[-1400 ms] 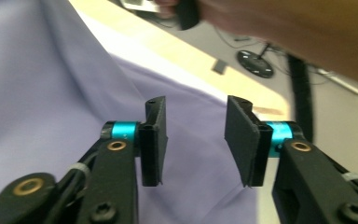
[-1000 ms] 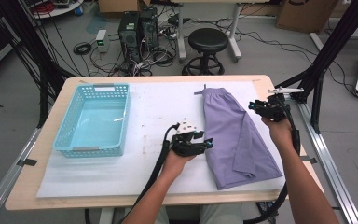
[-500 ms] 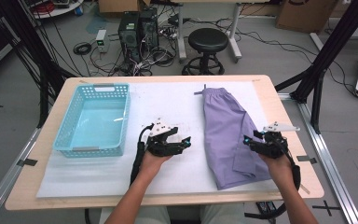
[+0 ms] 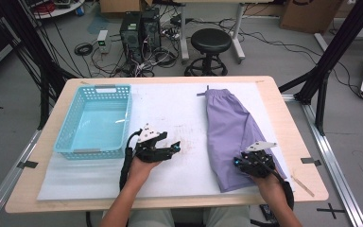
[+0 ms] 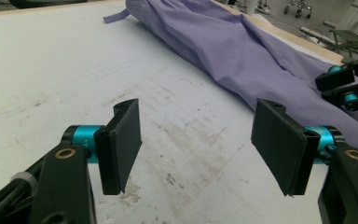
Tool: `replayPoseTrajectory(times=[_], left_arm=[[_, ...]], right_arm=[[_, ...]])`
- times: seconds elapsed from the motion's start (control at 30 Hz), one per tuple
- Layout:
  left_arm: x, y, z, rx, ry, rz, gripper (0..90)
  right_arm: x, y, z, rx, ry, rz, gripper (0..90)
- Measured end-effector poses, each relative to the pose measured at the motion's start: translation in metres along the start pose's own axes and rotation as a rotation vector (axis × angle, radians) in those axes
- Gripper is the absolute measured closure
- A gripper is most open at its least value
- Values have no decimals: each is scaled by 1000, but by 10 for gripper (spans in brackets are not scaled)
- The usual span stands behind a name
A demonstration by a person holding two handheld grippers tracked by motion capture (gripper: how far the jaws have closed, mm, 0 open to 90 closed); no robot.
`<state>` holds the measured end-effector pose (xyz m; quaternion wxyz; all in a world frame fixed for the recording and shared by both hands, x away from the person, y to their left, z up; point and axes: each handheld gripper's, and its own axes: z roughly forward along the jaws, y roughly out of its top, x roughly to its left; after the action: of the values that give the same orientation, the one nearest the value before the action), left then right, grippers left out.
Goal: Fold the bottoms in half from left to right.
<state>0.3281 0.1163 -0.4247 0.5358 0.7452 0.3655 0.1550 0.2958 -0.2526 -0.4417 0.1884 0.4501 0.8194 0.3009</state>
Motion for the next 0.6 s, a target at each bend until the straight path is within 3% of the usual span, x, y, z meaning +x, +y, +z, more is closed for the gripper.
replayPoseTrajectory(times=[0.07, 0.1, 0.2, 0.3, 0.5, 0.6], left_arm=[[0, 0, -2, -11, -1, 0, 331], [0, 0, -3, -12, -4, 2, 331], [0, -1, -4, -30, -4, 1, 331], [0, -4, -4, -30, -5, -7, 332], [-2, -6, -2, -32, -10, -11, 336], [-2, -7, -1, -26, -10, -13, 339]], right_arm=[[0, 0, -1, 1, -9, -6, 855], [0, 0, -2, 4, -14, -17, 884], [-6, -1, -8, -11, -1, 6, 892], [-19, -3, -25, -77, 18, 64, 893], [-55, -18, -51, -120, 5, 173, 891], [-67, -27, -58, -107, -33, 190, 891]])
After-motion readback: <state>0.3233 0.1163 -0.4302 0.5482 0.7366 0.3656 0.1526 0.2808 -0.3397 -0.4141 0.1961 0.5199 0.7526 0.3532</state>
